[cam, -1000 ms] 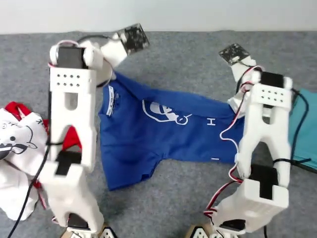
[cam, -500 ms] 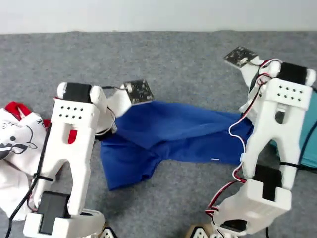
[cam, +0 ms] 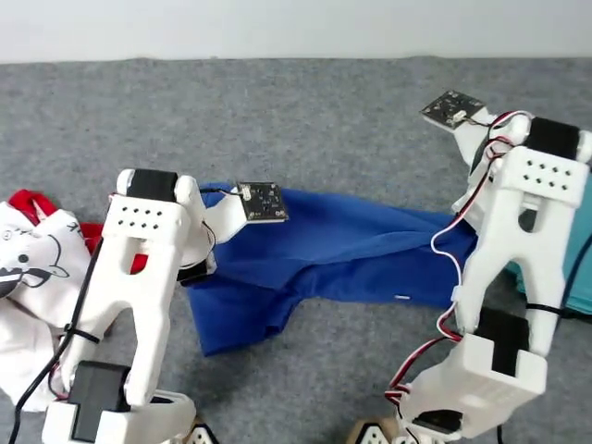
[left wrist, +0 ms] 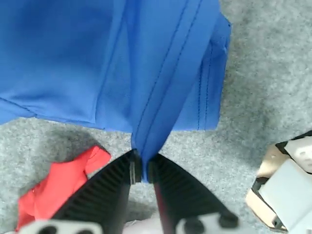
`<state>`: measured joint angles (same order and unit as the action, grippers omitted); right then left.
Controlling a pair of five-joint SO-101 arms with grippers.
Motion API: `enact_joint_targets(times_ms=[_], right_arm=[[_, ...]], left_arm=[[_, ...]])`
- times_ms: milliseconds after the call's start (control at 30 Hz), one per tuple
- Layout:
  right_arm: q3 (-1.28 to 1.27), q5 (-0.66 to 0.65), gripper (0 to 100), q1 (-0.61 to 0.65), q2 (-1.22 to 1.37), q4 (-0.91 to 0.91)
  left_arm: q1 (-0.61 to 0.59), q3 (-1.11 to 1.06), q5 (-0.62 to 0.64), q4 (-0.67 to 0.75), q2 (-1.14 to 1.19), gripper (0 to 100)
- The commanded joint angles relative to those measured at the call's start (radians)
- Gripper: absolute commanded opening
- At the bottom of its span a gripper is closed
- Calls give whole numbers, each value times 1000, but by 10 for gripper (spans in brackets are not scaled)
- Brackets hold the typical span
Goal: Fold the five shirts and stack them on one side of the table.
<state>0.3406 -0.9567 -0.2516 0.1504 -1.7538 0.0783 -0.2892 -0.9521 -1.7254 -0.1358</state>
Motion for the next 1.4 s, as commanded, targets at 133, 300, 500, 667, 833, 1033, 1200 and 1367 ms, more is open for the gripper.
enact_joint_targets(times_ms=[133,300,500,667,833,1033,1200,1367], right_arm=[[29,-3,129,-21,-18,-36],[37,58,362,-54,-19,-36],[77,129,355,-54,-15,-31],[68,252,233,54,24,-31],[68,385,85,156,110,48],[68,522,9,156,197,50],[71,526,9,136,239,62],[71,601,37,87,252,163]], left_arm=[[-80,35,-5,-31,-48,155],[-114,113,-6,-32,-52,156],[-103,196,40,-9,-121,152],[-103,208,285,157,-54,48],[-92,209,535,275,87,14],[-46,271,583,215,239,14],[-28,354,583,141,287,14],[-28,369,583,137,308,14]])
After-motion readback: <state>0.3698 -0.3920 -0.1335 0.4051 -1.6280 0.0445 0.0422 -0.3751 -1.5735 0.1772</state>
